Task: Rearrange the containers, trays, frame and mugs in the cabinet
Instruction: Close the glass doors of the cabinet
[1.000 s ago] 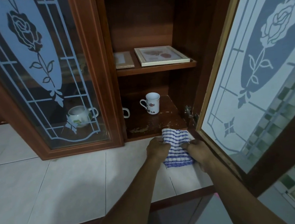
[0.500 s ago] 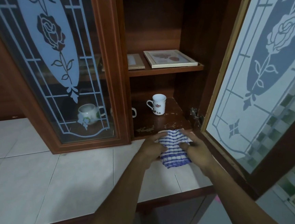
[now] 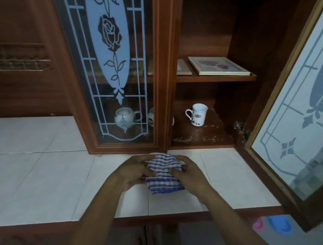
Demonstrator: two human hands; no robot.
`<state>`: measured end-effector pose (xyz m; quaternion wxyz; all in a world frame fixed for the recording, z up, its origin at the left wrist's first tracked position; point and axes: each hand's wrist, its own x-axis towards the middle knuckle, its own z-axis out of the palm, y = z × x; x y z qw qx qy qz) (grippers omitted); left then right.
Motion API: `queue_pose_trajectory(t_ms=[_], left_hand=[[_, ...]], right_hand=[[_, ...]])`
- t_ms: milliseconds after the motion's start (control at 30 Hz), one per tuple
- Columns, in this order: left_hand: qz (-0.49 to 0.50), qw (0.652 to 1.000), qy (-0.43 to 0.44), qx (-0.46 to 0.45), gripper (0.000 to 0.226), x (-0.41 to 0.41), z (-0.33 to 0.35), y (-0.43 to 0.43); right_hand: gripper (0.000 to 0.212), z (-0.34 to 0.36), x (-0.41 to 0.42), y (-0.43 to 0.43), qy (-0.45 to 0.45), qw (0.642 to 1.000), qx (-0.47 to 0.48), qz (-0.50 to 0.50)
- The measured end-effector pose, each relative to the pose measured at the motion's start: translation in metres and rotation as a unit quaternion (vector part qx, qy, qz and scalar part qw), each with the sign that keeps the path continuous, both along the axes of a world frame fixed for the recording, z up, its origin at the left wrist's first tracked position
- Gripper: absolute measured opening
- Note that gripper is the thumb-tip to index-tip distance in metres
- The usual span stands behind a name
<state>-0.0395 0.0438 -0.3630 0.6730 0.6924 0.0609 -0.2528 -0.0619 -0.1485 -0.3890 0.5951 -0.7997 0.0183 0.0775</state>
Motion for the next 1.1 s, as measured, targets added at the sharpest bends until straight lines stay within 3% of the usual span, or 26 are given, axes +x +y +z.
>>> queue_pose_trajectory(t_ms=[433, 567, 767, 900, 1100], left_hand=[[0.009, 0.986, -0.013, 0.168, 0.055, -0.013, -0.008, 0.088], [-0.002, 0.972, -0.035, 0.233, 0.063, -0.011, -0.014, 0.094], [-0.038, 0.934, -0.083, 0.345, 0.072, -0.006, -0.028, 0.091], [-0.051, 0.882, -0.135, 0.449, 0.066, -0.014, -0.037, 0.085], [-0.096, 0.822, -0.277, 0.488, 0.057, -0.03, -0.057, 0.089]], right_hand=[[0.058, -0.026, -0.002, 0.095, -0.009, 0.994, -0.071, 0.088], [0.063, -0.028, -0.002, 0.105, -0.016, 0.99, -0.099, 0.095], [0.062, -0.034, -0.001, 0.109, -0.036, 0.984, -0.155, 0.082], [0.057, -0.039, 0.0, 0.11, -0.057, 0.979, -0.183, 0.072], [0.061, -0.045, 0.0, 0.111, -0.075, 0.955, -0.273, 0.087]])
